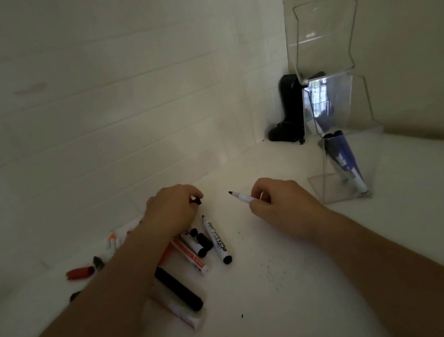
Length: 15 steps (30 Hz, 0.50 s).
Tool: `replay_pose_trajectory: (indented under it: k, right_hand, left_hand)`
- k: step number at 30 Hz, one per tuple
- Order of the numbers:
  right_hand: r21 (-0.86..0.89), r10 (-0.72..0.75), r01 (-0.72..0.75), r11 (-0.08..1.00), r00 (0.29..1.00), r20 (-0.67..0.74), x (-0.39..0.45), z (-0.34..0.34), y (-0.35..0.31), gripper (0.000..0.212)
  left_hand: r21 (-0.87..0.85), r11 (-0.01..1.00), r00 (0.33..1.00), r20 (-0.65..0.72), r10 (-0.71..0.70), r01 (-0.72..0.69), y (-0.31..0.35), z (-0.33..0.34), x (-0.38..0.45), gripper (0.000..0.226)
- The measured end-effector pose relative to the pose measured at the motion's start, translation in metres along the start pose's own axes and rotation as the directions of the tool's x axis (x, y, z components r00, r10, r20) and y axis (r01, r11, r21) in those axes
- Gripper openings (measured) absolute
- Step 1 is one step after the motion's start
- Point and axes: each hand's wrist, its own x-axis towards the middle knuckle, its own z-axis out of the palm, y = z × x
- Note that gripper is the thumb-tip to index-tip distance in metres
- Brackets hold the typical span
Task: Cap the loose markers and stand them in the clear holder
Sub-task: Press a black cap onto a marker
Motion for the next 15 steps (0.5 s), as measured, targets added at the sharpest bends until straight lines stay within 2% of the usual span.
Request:
replay_pose_trajectory:
  k: [3,6,10,13,15]
  right_hand:
    - [0.055,-0.023,0.023,0.998,1.0,0.008,-0.002,0.002,-0.001,0.018]
    - [0.07,-0.032,0.032,0.997,0.999,0.001,-0.003,0.004,-0.002,0.019]
    - [0.04,-0.033,0.033,0.999,0.999,-0.012,-0.003,0.005,-0.003,0.02]
    - [0.057,-0.043,0.045,0.997,0.998,-0.036,-0.003,0.005,-0.002,0.019]
    - [0.089,-0.065,0.07,0.994,0.996,-0.059,-0.004,0.006,-0.003,0.017]
  left_hand:
    - [-0.321,0.947,0.989,-0.146,-0.013,-0.035,0.002,0.001,-0.011,0.028]
    - [-0.522,0.85,0.971,-0.228,-0.067,-0.064,0.005,-0.001,-0.026,0.031]
    - [-0.657,0.737,0.966,-0.256,-0.025,-0.155,0.002,-0.002,-0.035,0.036]
    - [-0.72,0.676,0.965,-0.258,-0.056,-0.154,0.0,-0.001,-0.038,0.033]
    - [-0.839,0.536,0.975,-0.186,-0.125,-0.091,0.002,-0.002,-0.037,0.026]
